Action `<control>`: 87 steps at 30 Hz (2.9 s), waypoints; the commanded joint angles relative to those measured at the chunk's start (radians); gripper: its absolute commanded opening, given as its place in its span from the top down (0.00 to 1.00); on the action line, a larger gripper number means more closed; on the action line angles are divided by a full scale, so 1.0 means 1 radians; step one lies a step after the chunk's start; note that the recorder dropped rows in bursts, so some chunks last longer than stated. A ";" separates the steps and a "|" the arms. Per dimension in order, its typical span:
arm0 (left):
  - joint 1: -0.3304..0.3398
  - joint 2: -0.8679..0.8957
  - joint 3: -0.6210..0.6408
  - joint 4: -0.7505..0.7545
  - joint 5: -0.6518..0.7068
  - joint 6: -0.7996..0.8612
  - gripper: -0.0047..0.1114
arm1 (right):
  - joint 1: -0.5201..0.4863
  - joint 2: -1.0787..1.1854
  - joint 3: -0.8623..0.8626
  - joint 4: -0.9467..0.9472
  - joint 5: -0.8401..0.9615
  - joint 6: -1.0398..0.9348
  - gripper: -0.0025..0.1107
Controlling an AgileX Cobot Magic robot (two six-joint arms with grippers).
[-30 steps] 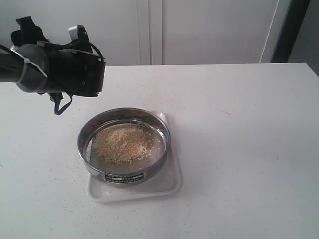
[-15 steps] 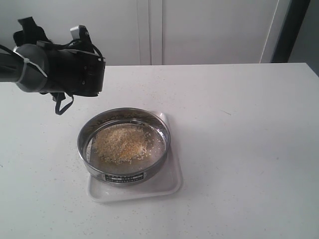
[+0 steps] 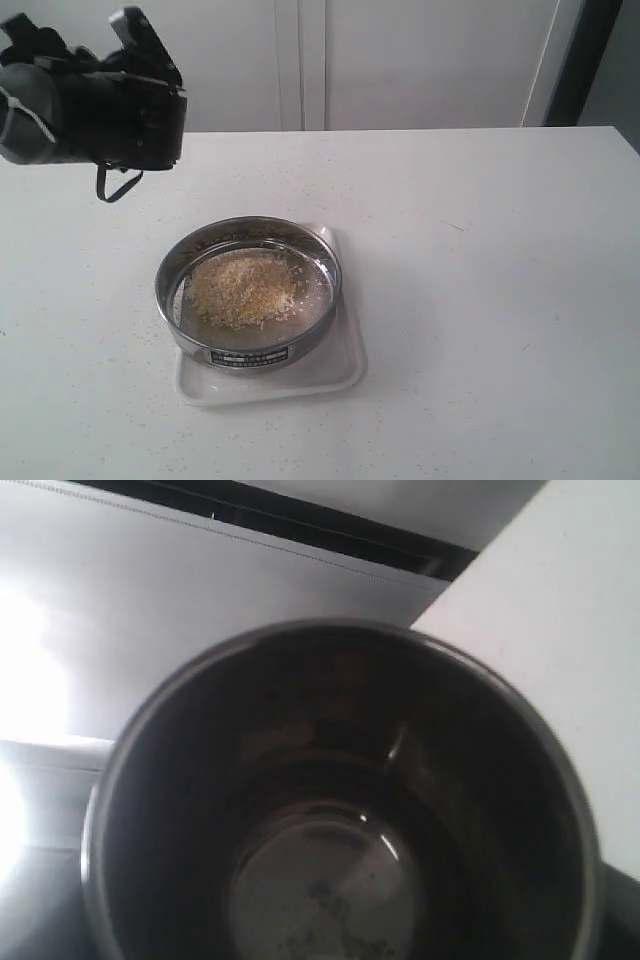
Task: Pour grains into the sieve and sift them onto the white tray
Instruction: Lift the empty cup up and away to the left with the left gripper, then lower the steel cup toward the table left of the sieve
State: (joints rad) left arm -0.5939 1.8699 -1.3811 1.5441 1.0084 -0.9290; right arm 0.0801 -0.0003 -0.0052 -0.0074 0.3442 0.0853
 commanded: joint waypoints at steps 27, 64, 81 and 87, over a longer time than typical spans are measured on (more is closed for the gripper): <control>0.233 -0.210 0.095 0.141 -0.929 -0.615 0.96 | 0.000 0.000 0.005 -0.005 -0.009 -0.002 0.98; 0.233 -0.750 0.506 -0.799 -1.182 0.426 0.96 | 0.000 0.000 0.005 -0.005 -0.009 -0.002 0.98; 0.233 -0.662 0.756 -1.642 -1.747 0.969 0.96 | 0.000 0.000 0.005 -0.005 -0.009 -0.002 0.98; 0.233 -0.569 0.758 -1.703 -1.765 1.209 0.96 | 0.000 0.000 0.005 -0.005 -0.009 -0.002 0.98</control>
State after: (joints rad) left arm -0.3633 1.2589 -0.6295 -0.1174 -0.7221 0.1645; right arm 0.0801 -0.0003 -0.0052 -0.0074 0.3442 0.0853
